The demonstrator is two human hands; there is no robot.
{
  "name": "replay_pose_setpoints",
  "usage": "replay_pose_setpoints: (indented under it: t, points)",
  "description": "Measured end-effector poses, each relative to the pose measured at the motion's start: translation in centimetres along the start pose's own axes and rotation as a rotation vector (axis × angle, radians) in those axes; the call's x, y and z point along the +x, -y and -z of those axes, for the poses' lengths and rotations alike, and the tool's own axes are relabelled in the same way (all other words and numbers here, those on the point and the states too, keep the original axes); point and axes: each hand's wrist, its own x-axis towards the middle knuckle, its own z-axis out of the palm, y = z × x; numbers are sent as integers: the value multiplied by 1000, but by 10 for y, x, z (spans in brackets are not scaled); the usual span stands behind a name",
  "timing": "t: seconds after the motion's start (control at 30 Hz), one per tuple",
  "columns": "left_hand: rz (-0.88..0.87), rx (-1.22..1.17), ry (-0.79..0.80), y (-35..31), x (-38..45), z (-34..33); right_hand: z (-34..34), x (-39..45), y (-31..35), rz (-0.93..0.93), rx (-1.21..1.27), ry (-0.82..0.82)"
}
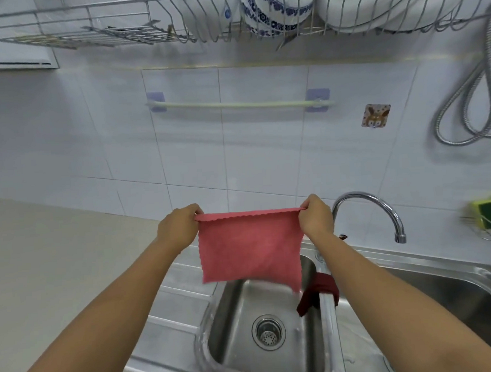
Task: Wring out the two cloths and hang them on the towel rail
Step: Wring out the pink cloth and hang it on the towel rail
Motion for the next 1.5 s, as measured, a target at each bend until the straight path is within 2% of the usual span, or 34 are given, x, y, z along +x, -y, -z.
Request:
replay_pose_setpoints:
  t: [0.1, 0.2, 0.37, 0.67, 0.77, 0.93, 1.03, 1.13, 1.2, 1.33, 1.5]
  points:
    - [-7, -5, -78, -3, -7, 2, -1, -5, 3, -57, 68, -77]
    - [15, -30, -114, 4, -15, -2, -8, -14, 1, -72, 51, -83]
    - [116, -223, -177, 10, -19, 4, -14, -22, 17, -81, 268, -146]
    - [160, -225, -179, 34, -11, 25, -38, -22, 37, -162, 477, -110]
    - [170, -199, -158, 36, -10, 25, -47, -24, 39, -254, 522, -84]
    - [167, -175, -228, 30, 2, 30, -45, -21, 49, -334, 688, -84]
    - [200, -173, -183, 24, 6, 34, -37, -10, 50, -458, 813, 33]
    - [236, -191, -149, 22, 9, 37, -22, -4, 57, -646, 1175, 322]
    - [279, -265, -120, 25, 10, 37, -15, -2, 61, -756, 1331, 428]
    - [343, -554, -109, 24, 17, 40, -12, 2, 71, -797, 1403, 477]
    - [296, -762, -159, 13, 46, 63, -6, 29, 105, -712, 1454, 425]
